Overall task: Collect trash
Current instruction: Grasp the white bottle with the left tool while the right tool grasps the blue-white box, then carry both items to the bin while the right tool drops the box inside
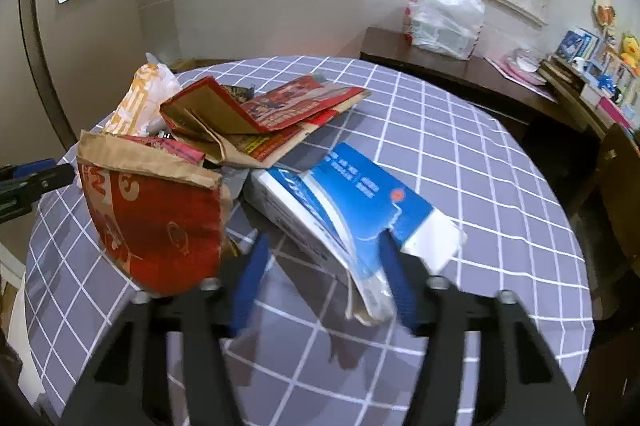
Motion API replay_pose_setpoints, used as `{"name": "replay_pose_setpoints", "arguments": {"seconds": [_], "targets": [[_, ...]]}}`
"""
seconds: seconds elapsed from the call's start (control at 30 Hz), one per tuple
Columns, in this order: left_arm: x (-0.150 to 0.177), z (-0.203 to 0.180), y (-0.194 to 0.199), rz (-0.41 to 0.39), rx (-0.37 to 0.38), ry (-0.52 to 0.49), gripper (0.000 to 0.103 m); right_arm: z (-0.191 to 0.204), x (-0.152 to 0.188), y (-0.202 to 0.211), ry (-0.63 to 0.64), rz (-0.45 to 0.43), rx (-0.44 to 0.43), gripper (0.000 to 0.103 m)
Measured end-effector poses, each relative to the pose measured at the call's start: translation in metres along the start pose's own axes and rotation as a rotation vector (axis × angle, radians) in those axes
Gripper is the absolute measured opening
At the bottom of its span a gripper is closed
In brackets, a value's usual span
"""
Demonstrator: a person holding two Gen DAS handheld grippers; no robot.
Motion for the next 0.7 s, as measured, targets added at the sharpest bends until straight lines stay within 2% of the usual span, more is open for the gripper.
{"name": "replay_pose_setpoints", "arguments": {"seconds": [0.03, 0.13, 0.27, 0.33, 0.4, 0.57, 0.7], "targets": [[-0.002, 0.000, -0.005, 0.007, 0.003, 0.009, 0.051, 0.000, -0.002, -0.002, -0.003, 0.002, -0.010, 0.037], [-0.004, -0.001, -0.017, 0.032, 0.013, 0.025, 0.050, -0.001, -0.004, -0.003, -0.014, 0.010, -0.027, 0.033], [-0.008, -0.010, -0.022, 0.017, 0.003, 0.004, 0.045, -0.002, -0.003, -0.004, -0.035, 0.016, -0.056, 0.024], [-0.011, -0.014, -0.025, 0.015, 0.012, -0.015, 0.031, -0.003, -0.001, -0.003, -0.044, 0.013, -0.064, 0.020], [-0.014, -0.016, -0.027, 0.017, 0.035, -0.019, 0.024, -0.004, 0.000, 0.000, -0.061, 0.006, -0.075, 0.019], [-0.013, -0.009, -0.020, 0.001, 0.053, 0.010, 0.024, -0.003, 0.003, 0.012, -0.097, -0.025, -0.078, 0.017], [-0.010, 0.007, 0.000, -0.031, 0.055, 0.044, 0.023, 0.003, 0.001, 0.032, -0.113, -0.057, -0.049, 0.017]]}}
Point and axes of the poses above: each gripper's, at about its wrist camera, not at the fingertips, and y roughly against the way its jaws point, z to its left, x to its underside, the point moved 3 cm from there along -y, roughly the way its jaws point, and after that the axes turned 13 degrees about -x, right-handed, at the moved point
